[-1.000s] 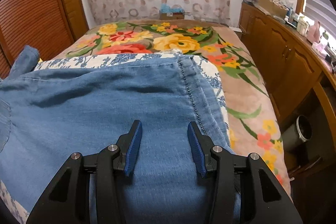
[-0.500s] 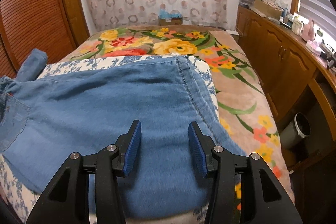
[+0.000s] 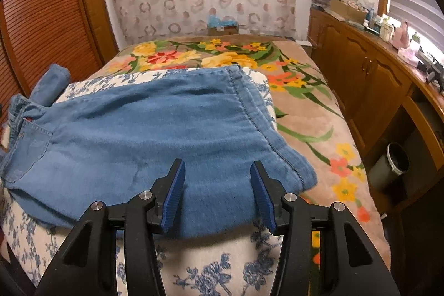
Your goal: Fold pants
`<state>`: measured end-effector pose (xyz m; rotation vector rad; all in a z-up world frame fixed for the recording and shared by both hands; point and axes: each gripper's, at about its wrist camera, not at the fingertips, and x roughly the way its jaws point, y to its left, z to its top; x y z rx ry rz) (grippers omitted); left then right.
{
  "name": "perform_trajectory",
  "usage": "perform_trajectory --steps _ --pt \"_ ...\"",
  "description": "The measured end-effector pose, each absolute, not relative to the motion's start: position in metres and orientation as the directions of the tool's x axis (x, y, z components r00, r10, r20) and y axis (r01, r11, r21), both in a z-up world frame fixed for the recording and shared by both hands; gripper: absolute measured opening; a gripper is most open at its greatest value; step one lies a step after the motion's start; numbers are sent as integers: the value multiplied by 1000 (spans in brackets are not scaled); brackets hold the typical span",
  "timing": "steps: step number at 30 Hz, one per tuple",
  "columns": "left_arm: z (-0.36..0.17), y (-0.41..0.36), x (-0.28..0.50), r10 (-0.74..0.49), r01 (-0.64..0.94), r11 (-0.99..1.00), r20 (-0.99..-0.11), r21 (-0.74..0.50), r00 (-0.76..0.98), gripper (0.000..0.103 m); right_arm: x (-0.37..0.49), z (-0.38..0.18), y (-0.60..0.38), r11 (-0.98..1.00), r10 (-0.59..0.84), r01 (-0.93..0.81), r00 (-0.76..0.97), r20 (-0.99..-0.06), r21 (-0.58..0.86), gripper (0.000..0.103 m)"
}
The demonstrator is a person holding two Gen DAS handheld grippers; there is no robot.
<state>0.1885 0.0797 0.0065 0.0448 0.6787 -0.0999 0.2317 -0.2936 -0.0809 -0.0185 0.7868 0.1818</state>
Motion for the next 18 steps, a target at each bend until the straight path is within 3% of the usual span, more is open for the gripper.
perform_trajectory --steps 18 --pt "-4 49 193 -138 165 986 -642 -17 754 59 219 -92 -322 996 85 -75 689 -720 46 54"
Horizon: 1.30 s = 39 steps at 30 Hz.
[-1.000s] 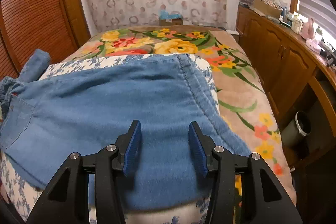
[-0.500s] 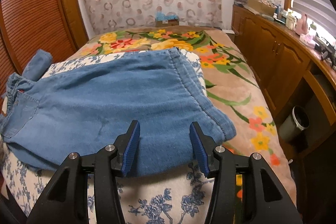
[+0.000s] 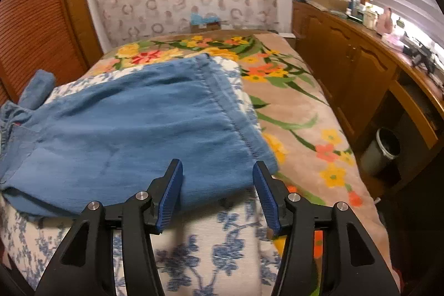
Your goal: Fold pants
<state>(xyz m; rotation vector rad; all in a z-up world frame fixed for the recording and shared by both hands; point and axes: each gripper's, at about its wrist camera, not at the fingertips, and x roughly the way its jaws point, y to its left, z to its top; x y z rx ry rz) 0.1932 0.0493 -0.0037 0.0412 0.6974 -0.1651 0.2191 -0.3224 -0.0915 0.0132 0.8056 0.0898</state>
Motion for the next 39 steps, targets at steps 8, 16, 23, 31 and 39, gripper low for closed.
perform_trajectory --steps 8,16,23,31,39 --pt "-37 21 197 -206 223 973 -693 -67 691 59 221 -100 -334 998 56 -25 662 -747 52 55" --pt "-53 0 190 -240 265 961 -717 -80 654 59 236 -101 -343 992 89 7 645 -759 122 55" --pt "-53 1 182 -244 263 961 -711 -86 660 59 236 -85 -334 992 101 -13 684 -723 126 13" --pt "-42 28 166 -229 220 970 -678 -101 698 59 230 -21 -284 988 155 -132 774 -614 83 9" --pt "-35 62 146 -199 173 979 -654 -105 729 59 240 17 -220 979 152 -202 788 -596 -16 9"
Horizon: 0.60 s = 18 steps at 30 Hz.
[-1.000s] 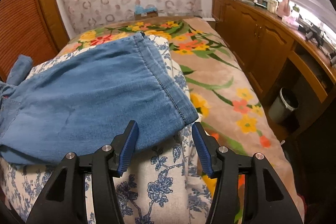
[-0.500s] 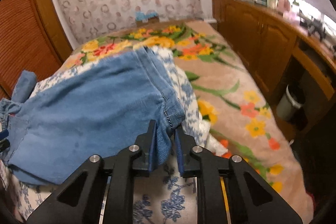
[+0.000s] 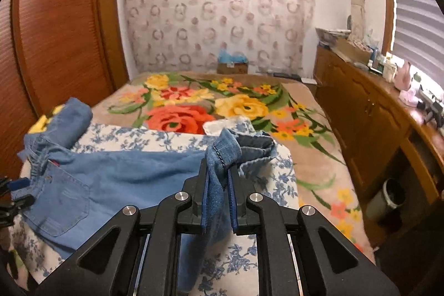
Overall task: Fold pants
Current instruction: 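Grasp the leg hem with the right tool and lift it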
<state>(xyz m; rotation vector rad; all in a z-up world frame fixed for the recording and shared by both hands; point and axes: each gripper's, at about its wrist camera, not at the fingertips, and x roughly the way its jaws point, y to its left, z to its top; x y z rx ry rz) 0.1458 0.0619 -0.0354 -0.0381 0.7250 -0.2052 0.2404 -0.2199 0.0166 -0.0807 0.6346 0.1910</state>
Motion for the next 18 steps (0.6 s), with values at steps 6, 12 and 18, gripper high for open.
perform_trajectory --steps 6,12,18 --pt "-39 72 138 -189 159 982 -658 -106 729 59 238 -12 -240 992 69 -119 751 -657 -32 11" --pt "-41 73 140 -191 162 981 -661 -106 725 59 233 -38 -269 998 48 -59 718 -694 8 11" --pt "-39 72 138 -194 167 980 -655 -104 730 59 227 -24 -256 986 163 -151 748 -644 74 8"
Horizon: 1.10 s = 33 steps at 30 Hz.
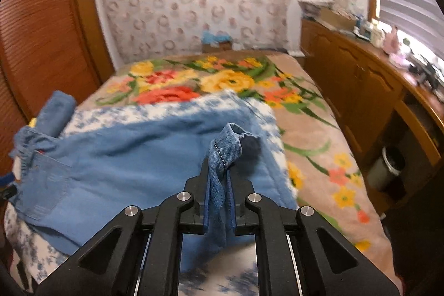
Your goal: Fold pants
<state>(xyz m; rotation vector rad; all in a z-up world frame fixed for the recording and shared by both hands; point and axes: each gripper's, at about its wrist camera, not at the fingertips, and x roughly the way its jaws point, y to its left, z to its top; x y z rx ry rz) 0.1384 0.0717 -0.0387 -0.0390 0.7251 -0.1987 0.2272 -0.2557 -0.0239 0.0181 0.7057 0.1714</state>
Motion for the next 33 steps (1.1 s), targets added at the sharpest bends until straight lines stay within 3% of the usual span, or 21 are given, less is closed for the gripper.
perform_trajectory --steps 8,12,15,17,19,33 --pt "-21 96 124 -152 114 988 -624 -100 767 59 230 34 -137 896 397 -440 730 -556 61 8" --pt "-17 119 112 -110 65 993 -620 -95 777 59 219 50 -49 769 580 -631 617 -532 107 8" --pt "-19 132 104 -81 34 996 -623 -87 778 59 210 42 -1 698 639 -706 540 -548 119 8" --pt "-22 140 102 -69 18 996 -627 -88 776 59 210 31 18 675 648 -727 499 -575 129 17" --pt "-23 145 102 -65 10 996 -630 -90 774 59 211 18 27 668 638 -734 482 -600 121 36" --pt "-49 125 130 -171 83 983 -676 -161 716 59 277 -41 -5 752 481 -658 514 -710 34 39"
